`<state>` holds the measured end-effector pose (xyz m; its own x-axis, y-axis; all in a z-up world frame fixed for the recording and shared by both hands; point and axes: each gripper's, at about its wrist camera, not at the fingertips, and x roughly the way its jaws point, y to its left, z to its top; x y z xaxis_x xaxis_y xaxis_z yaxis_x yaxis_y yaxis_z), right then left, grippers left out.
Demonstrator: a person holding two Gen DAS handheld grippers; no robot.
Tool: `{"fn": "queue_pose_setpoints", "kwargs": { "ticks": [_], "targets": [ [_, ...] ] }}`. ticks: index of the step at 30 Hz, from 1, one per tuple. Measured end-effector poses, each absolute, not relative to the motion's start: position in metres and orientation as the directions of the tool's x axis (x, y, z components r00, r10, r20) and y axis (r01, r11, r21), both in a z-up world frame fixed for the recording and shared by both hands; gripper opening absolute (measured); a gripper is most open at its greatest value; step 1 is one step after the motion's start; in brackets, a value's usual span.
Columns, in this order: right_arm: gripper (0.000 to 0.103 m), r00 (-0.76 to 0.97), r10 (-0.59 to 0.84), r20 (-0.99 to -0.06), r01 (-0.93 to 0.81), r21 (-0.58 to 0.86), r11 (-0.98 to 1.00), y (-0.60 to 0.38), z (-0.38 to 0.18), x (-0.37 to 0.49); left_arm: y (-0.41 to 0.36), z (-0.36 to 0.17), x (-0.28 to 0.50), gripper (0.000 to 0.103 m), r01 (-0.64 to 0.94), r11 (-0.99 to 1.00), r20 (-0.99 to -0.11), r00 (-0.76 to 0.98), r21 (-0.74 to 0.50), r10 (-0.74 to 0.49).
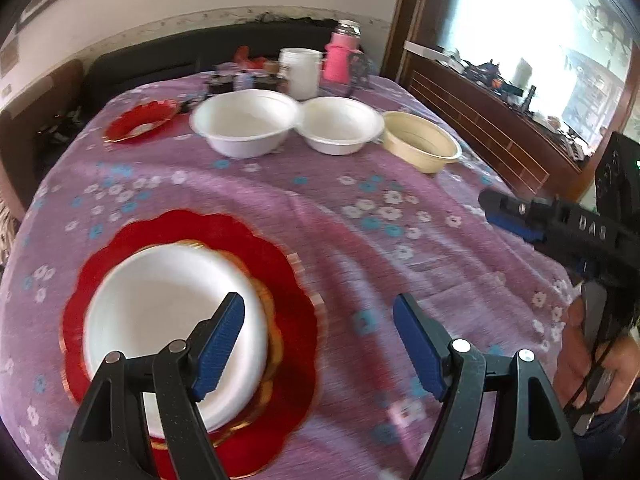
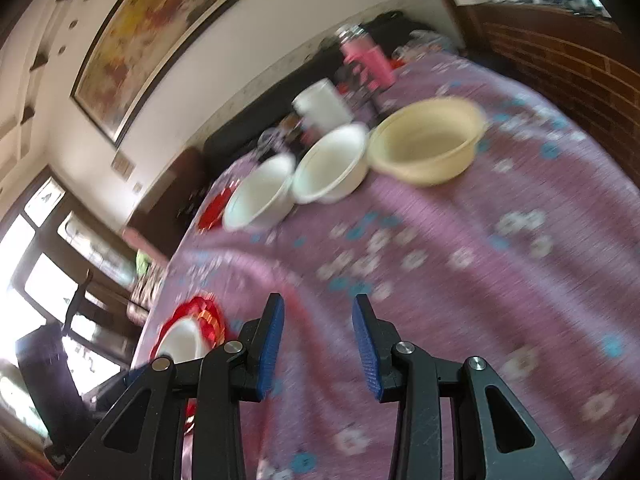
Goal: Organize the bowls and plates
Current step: 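Move both grippers away from the stack toward the beige plastic bowl, then grasp the beige bowl rim with the right gripper while the left grasps it too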
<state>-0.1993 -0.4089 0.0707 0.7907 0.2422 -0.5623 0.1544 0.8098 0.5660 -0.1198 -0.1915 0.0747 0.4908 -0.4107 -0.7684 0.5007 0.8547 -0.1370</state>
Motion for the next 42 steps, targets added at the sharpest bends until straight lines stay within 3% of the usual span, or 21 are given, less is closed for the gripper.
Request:
{"fn": "queue_pose_setpoints", "kwargs": {
  "ticks": [13, 19, 30, 34, 42],
  "targets": [
    [0.044, 0.849, 0.094, -0.52, 0.242, 0.54, 0.806, -0.497, 0.133, -0.158, -0.273, 0.113, -0.081, 0.076, 0.531, 0.825, -0.778, 0.43, -0.192, -0.458],
    [0.044, 0.817, -0.031, -0.576, 0.37, 0.482, 0.794, -0.543, 0.121, -0.116, -0.301, 0.119, -0.045, 0.076, 0.489, 0.845, -0.786, 0.427, -0.215, -0.447],
    [0.037, 0.799, 0.119, -0.589, 0.367, 0.635, 0.68, -0.595, 0.042, -0.091, -0.361, 0.087, 0.028, 0.075, 0.427, 0.866, -0.822, 0.372, -0.26, -0.431],
    [0.033, 0.791, 0.133, -0.598, 0.375, 0.644, 0.667, -0.599, 0.033, -0.087, -0.38, 0.072, 0.047, 0.06, 0.417, 0.861, -0.836, 0.328, -0.29, -0.44],
    [0.029, 0.784, 0.143, -0.604, 0.377, 0.646, 0.664, -0.596, 0.028, -0.082, -0.401, 0.05, 0.06, 0.059, 0.411, 0.864, -0.853, 0.298, -0.291, -0.429]
  ]
}}
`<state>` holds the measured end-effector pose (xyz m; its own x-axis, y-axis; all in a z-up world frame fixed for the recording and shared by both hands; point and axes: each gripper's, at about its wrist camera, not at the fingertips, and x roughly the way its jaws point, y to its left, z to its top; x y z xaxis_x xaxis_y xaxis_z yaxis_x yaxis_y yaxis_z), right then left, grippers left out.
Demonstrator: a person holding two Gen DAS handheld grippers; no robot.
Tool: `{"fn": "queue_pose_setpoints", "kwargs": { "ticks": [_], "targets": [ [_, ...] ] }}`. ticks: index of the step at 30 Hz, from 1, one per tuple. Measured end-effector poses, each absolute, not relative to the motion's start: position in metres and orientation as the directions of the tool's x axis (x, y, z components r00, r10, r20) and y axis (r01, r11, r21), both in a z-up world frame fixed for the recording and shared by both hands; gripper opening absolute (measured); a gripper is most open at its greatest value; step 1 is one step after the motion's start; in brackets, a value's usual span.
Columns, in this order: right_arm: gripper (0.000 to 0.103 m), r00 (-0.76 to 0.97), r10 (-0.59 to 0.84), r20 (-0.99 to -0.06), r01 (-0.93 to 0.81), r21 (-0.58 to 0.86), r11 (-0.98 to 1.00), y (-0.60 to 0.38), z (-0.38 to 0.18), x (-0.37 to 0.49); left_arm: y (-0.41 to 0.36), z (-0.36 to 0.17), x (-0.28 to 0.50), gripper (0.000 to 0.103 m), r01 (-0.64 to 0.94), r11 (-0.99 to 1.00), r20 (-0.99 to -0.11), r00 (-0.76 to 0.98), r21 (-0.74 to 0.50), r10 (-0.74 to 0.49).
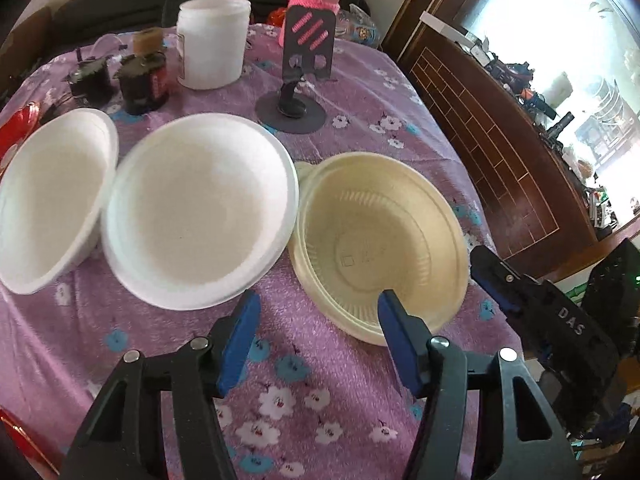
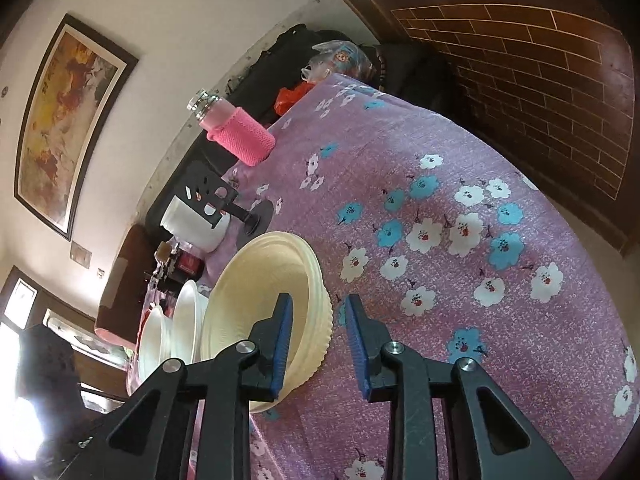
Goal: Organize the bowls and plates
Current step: 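Grasp the beige bowl rim with the right gripper while the left grasps it too, then lift the beige bowl with both grippers and carry it over the stack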
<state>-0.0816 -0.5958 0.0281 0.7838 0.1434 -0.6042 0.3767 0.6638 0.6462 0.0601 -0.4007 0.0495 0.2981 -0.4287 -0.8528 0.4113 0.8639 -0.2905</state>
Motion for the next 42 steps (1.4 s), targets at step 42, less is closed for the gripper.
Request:
{"fn": "queue_pose_setpoints", "kwargs": {
  "ticks": [42],
  "targets": [
    [0.01, 0.75, 0.24, -0.617, 0.248, 0.597, 0.763, -0.464, 0.051, -0.214, -0.286, 0.053, -0.086, 0.022, 0.538, 0.791, -0.842, 0.249, -0.291, -0.479]
  ]
}}
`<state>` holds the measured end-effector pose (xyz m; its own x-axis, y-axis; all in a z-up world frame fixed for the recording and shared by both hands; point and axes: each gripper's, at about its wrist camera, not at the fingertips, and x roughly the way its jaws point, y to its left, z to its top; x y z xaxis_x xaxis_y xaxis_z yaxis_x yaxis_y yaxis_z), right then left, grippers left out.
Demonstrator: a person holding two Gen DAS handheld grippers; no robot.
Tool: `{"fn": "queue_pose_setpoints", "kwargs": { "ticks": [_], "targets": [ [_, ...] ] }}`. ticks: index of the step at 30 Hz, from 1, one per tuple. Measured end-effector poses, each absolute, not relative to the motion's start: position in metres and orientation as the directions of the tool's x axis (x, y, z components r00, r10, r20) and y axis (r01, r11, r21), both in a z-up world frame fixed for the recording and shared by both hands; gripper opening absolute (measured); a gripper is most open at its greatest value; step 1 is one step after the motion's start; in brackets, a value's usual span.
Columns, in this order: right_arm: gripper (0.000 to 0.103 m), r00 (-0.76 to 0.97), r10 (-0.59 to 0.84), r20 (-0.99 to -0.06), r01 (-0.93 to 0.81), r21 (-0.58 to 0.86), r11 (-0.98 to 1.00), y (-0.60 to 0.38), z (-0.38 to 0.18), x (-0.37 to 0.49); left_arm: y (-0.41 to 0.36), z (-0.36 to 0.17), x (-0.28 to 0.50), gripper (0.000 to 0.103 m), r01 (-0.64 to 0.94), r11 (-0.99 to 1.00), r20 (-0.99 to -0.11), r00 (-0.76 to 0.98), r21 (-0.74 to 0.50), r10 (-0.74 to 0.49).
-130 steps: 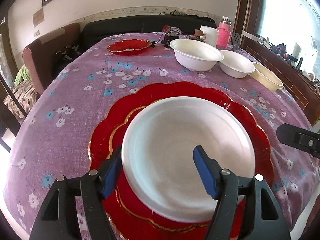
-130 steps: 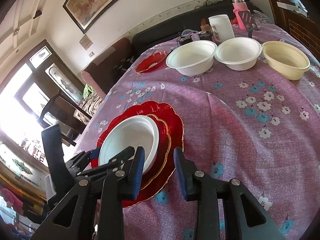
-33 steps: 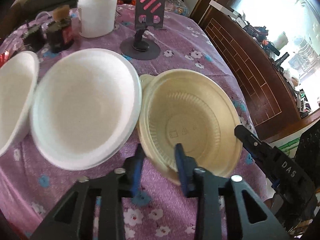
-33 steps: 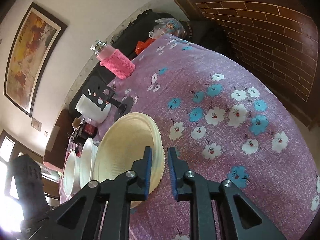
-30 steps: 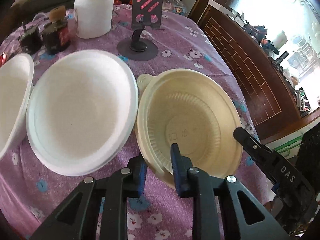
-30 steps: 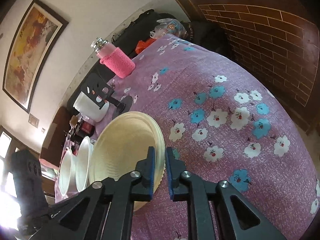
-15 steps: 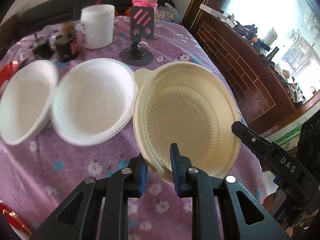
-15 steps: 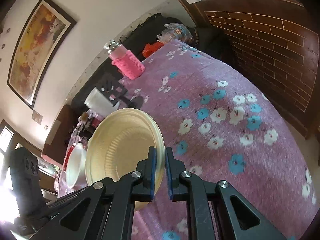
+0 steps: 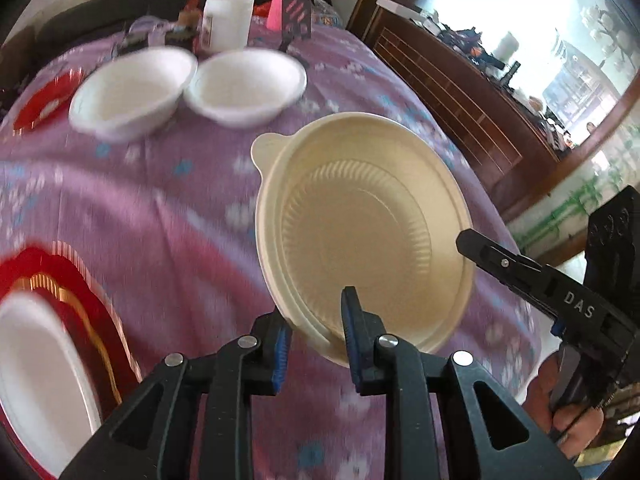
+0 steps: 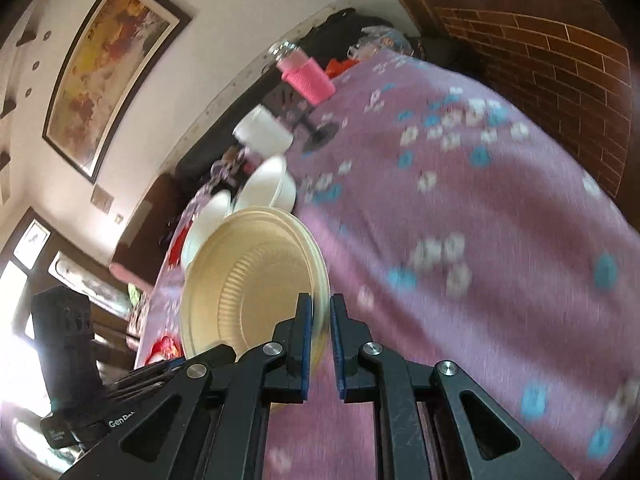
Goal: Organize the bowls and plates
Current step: 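Lift the beige bowl with both grippers and carry it over the stack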
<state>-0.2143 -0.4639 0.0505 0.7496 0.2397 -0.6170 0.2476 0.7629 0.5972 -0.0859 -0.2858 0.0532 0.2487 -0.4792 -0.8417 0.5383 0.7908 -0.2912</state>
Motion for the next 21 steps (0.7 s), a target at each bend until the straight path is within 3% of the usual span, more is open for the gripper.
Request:
{"fn": "queue_pose_setpoints", "kwargs": {
  "ticks": [11, 13, 17, 21],
  "targets": [
    [0.013, 0.708, 0.233, -0.667, 0.246, 0.543, 0.803, -0.443, 0.042, -0.228, -0.271, 0.028, -0.096, 0.022, 0.522, 0.797, -0.845, 0.238, -0.304, -0.478],
    [0.013, 0.703, 0.232, -0.672, 0.248, 0.537, 0.806, -0.442, 0.04, -0.224, -0.272, 0.031, -0.096, 0.025, 0.528, 0.801, -0.841, 0.266, -0.282, -0.471],
    [0.014, 0.701, 0.235, -0.673, 0.244, 0.536, 0.809, -0.443, 0.036, -0.219, -0.274, 0.034, -0.093, 0.044, 0.522, 0.82, -0.836, 0.322, -0.235, -0.444],
    [0.015, 0.7, 0.223, -0.678, 0.249, 0.525, 0.814, -0.446, 0.033, -0.214, -0.274, 0.034, -0.09, 0.044, 0.518, 0.832, -0.836, 0.353, -0.2, -0.42]
  ]
}}
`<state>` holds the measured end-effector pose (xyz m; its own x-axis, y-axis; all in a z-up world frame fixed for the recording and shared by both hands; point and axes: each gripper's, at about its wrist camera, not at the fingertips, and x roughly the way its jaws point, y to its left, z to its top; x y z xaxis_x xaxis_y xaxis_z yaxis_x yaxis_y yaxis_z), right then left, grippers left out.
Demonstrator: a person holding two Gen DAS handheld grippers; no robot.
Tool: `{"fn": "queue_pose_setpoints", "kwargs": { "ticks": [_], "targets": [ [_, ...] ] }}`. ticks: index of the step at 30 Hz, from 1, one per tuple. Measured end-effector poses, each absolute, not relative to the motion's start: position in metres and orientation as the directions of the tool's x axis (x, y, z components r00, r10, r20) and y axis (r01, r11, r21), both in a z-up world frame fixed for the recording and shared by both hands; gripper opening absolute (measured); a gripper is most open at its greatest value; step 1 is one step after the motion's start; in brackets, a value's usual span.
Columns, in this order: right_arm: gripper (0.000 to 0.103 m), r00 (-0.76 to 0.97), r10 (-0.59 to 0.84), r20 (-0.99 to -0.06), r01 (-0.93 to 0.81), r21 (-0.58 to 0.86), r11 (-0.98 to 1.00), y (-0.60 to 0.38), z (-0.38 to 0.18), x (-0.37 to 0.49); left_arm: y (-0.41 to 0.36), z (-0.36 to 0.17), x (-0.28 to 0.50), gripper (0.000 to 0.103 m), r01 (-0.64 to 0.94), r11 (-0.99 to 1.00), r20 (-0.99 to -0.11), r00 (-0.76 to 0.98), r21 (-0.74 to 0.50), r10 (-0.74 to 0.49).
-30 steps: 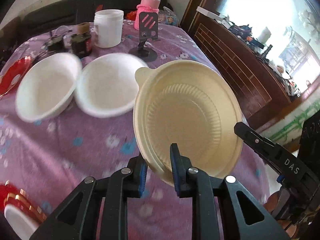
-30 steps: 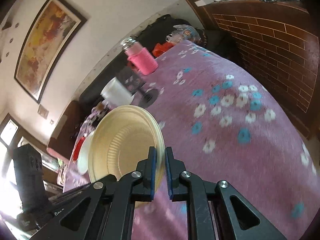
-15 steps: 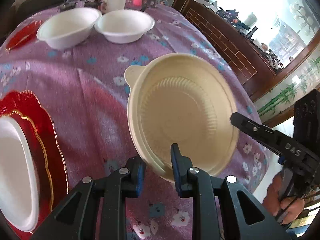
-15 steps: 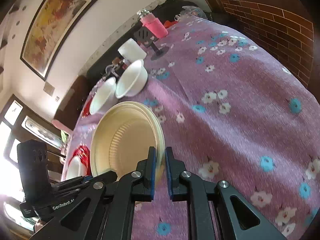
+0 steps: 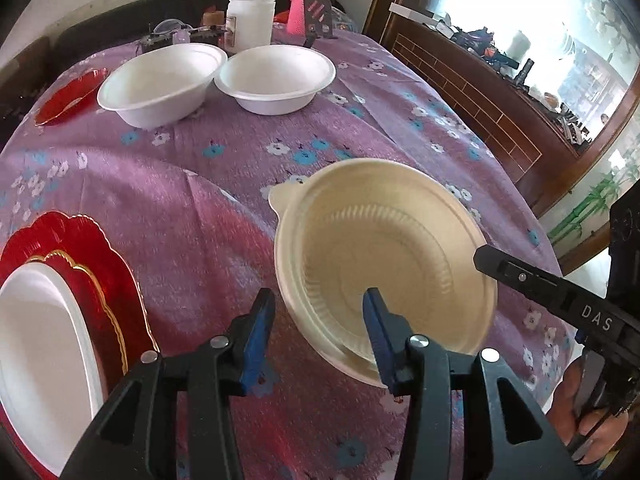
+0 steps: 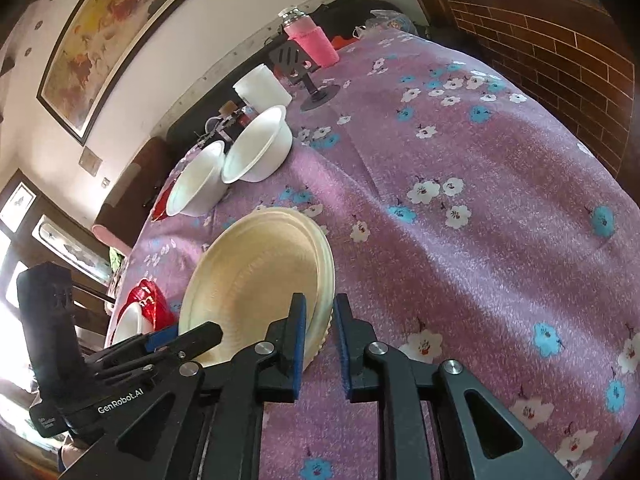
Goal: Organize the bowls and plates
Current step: 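Lift the beige bowl with both grippers and carry it over the stack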
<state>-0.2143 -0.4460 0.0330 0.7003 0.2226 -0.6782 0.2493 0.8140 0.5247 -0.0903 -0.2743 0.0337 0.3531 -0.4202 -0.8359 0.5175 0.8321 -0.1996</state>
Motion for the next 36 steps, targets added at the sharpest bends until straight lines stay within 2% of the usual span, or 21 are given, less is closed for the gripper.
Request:
{"fn": "queue_pose_setpoints", "kwargs": {
  "ticks": [4, 6, 8, 18, 36],
  "targets": [
    [0.015, 0.704, 0.207, -0.679, 0.245, 0.506, 0.827, -0.445, 0.033, -0.211, -0.277, 0.03, -0.09, 0.044, 0.521, 0.841, -0.836, 0.388, -0.148, -0.388],
    [0.015, 0.702, 0.193, -0.685, 0.242, 0.485, 0.841, -0.443, 0.032, -0.21, -0.279, 0.03, -0.092, 0.03, 0.53, 0.839, -0.834, 0.402, -0.125, -0.378],
    [0.014, 0.708, 0.197, -0.678, 0.236, 0.49, 0.839, -0.443, 0.031, -0.211, -0.282, 0.03, -0.094, 0.026, 0.544, 0.831, -0.83, 0.408, -0.113, -0.379],
    [0.012, 0.721, 0.179, -0.669, 0.237, 0.482, 0.844, -0.441, 0.035, -0.215, -0.281, 0.036, -0.107, 0.026, 0.559, 0.827, -0.804, 0.463, -0.062, -0.373],
    [0.012, 0.751, 0.176, -0.637, 0.193, 0.466, 0.863, -0.418, 0.062, -0.22, -0.255, 0.06, -0.116, 0.026, 0.536, 0.842, -0.757, 0.525, -0.06, -0.388]
  ]
}}
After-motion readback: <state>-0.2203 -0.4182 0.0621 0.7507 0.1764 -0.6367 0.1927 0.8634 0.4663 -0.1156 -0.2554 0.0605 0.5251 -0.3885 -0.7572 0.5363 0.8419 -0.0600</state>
